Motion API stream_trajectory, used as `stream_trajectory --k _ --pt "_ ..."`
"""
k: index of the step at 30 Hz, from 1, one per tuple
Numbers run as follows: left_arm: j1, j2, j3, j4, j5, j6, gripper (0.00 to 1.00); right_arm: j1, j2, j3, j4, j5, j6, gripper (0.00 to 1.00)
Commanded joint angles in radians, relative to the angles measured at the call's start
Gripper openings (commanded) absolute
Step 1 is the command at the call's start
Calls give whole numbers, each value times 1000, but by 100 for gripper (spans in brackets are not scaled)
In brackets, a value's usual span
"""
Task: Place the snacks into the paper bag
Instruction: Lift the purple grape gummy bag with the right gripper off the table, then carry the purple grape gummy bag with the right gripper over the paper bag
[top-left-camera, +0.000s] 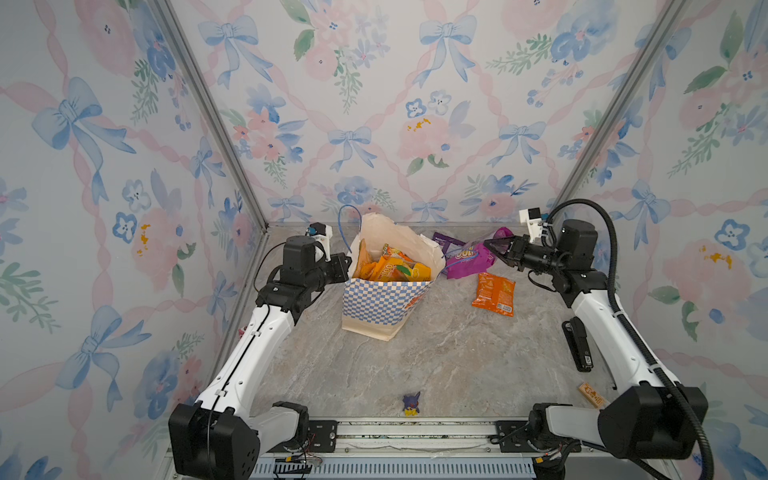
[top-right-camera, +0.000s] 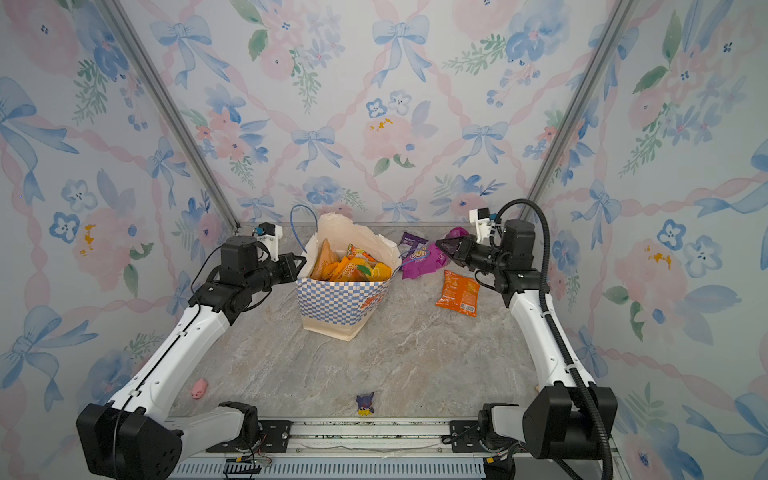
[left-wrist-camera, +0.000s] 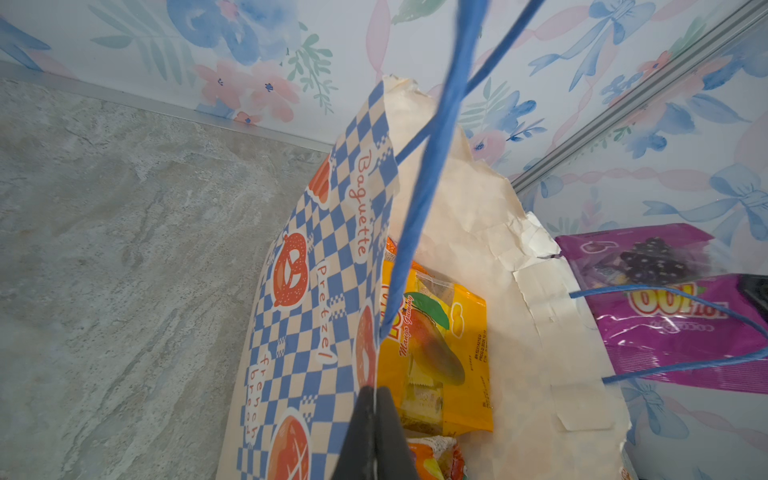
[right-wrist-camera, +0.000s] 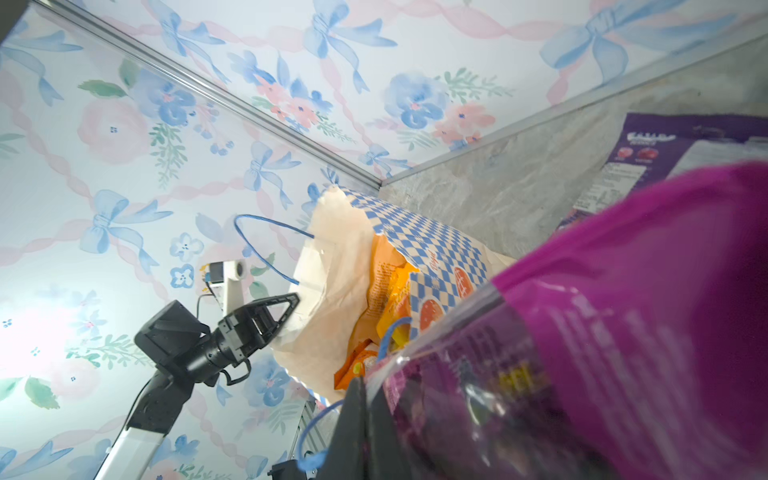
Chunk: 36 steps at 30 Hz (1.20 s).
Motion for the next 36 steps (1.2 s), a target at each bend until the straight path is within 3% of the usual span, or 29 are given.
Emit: stream_trajectory --k 1,9,24,36 --pt "7 13 -1 -1 25 14 0 -9 -61 134 -43 -29 -27 0" --pt "7 19 2 -1 30 14 0 24 -64 351 -79 33 -24 0" --pt "8 15 4 0 31 16 0 423 132 628 -116 209 -135 0" --pt "9 -8 -5 -1 27 16 0 550 357 728 -124 268 -155 0"
